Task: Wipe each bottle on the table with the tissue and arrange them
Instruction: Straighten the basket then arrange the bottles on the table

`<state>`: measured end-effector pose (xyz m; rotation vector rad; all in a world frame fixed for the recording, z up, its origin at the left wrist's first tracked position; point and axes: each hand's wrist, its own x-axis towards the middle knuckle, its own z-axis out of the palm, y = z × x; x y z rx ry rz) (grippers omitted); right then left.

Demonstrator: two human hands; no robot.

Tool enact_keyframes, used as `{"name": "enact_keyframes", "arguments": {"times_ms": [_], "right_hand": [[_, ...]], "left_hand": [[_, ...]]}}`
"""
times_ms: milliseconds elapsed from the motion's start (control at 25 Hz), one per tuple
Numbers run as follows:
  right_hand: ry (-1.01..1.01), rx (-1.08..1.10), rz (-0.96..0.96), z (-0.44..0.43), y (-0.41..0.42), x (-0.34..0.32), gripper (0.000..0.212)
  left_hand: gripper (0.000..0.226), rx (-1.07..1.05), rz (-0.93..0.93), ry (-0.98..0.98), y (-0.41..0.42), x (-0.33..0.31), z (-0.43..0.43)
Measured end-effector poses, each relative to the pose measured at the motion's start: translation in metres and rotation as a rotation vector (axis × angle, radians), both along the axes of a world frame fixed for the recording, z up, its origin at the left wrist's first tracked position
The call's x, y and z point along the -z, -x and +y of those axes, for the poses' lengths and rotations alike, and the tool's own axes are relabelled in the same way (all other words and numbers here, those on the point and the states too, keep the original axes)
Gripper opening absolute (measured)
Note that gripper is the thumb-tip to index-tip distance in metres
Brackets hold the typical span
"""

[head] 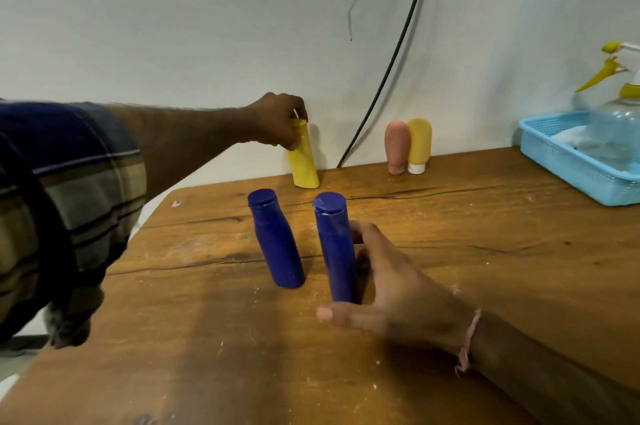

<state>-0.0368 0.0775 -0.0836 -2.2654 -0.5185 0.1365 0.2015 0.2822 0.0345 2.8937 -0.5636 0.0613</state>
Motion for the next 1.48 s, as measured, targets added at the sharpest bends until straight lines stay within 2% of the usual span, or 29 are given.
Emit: {"name": "enact_keyframes", "arguments": {"times_ms": [160,280,360,480,600,840,1000,1120,1240,1360,1400,1480], "right_hand": [[0.023,0.13,-0.174,0.013,-0.002,0.014,0.063],[-0.073,0.3,-0.151,0.009,-0.026,0.017,0.057],[-0.133,0.392,-0.187,0.007,-0.052,0.018,0.056],[-0.182,0.475,-0.254,0.01,-0.102,0.019,0.054],[-0.227,0.511,-0.264,0.021,-0.15,0.021,0.055],[-0.162,0.567,-0.33,0.039,-0.207,0.029,0.057],[-0.103,0.558,-0.338,0.043,-0.221,0.032,0.057],[-0.08,0.534,-0.296,0.043,-0.22,0.03,0.058],[-0.187,0.572,-0.243,0.042,-0.199,0.023,0.069],[-0.318,0.635,-0.394,0.048,-0.145,0.018,0.063],[-0.363,0.546,-0.387,0.051,-0.122,0.017,0.059],[-0.422,0.254,-0.222,0.058,-0.071,0.015,0.061]], "left_hand": [[0.096,-0.054,0.045,0.287,0.009,0.024,0.012],[0.112,-0.12,0.138,0.539,0.012,0.052,0.024],[0.104,-0.17,0.222,0.63,0.013,0.073,0.03],[0.081,-0.181,0.284,0.667,0.008,0.097,0.032],[0.068,-0.19,0.272,0.733,0.0,0.115,0.025],[0.035,-0.139,0.189,0.88,-0.013,0.14,0.027],[0.031,-0.082,0.165,0.925,-0.015,0.148,0.031],[0.03,-0.061,0.135,0.927,-0.015,0.15,0.032],[0.03,-0.047,0.132,0.946,-0.013,0.15,0.032],[0.033,-0.061,0.158,0.949,-0.008,0.146,0.031],[0.036,-0.069,0.165,0.94,-0.006,0.144,0.03],[0.042,-0.077,0.163,0.929,-0.001,0.142,0.028]]}}
